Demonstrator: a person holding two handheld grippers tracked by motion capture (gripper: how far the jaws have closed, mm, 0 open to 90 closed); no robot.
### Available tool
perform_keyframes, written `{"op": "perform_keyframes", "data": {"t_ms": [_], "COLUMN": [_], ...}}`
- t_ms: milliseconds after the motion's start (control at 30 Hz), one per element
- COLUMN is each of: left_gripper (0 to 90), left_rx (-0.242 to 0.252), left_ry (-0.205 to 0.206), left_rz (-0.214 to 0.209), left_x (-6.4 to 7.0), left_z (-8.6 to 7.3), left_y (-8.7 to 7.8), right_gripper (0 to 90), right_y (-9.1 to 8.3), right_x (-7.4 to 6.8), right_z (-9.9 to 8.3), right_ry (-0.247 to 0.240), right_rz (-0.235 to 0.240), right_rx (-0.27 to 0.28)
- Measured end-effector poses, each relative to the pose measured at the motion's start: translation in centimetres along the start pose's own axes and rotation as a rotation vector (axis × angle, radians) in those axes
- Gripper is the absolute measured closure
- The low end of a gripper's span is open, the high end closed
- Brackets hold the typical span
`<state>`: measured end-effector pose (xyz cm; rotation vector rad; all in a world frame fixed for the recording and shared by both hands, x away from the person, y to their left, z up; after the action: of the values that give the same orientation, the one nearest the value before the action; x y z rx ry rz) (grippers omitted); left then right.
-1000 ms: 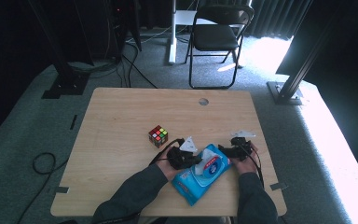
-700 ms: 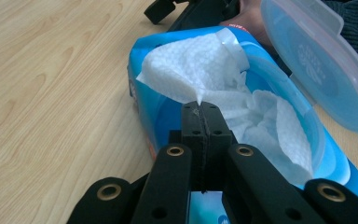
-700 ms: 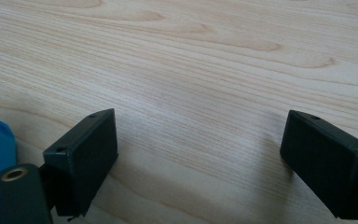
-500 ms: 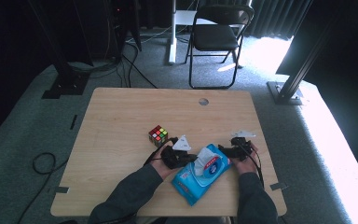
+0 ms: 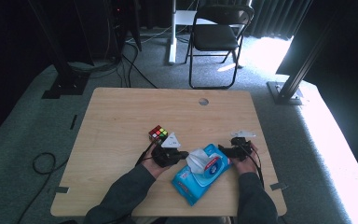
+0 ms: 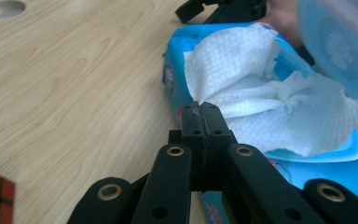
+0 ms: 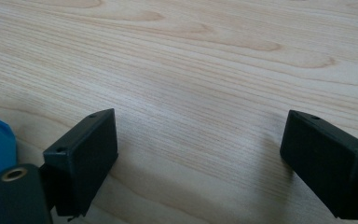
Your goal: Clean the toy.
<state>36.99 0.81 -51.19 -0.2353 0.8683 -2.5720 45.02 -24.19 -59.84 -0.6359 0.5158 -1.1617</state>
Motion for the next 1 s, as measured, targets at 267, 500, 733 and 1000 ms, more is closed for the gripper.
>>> {"op": "perform_keyframes", "data": {"t_ms": [267, 500, 733, 1000], "left_gripper": [89.0, 80.4, 65.7, 54.3], "left_rx": [-0.006, 0.006, -0.003, -0.048], "left_ry": [-0.024, 0.019, 0.055, 0.074], "left_rz": [0.030, -0.020, -0.075, -0.065], "left_x": [-0.3, 1.1, 2.6, 3.0], "left_z": [0.4, 1.2, 1.6, 1.4], "left_y": [0.4, 1.0, 2.0, 3.5], "right_gripper": [10.6, 10.6, 10.6, 10.6], "right_y": [0.0, 0.0, 0.0, 0.0], "right_x": [0.0, 0.0, 0.0, 0.0], "right_z": [0.0, 0.0, 0.0, 0.0], "right_ry": [0.000, -0.001, 0.000, 0.000], "right_rz": [0.000, 0.000, 0.000, 0.000], "right_rx": [0.000, 0.000, 0.000, 0.000]}}
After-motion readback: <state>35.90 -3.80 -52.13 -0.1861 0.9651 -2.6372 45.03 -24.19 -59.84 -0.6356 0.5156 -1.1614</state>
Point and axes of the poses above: each handheld gripper's, and its own axes: y roughly forward along the jaws, z roughly out of its top, x roughly to its right, the point moved 7 cm from there along y, roughly forward along the jaws, and after that the axes turned 3 degrees about y, right-handed, at the moved point
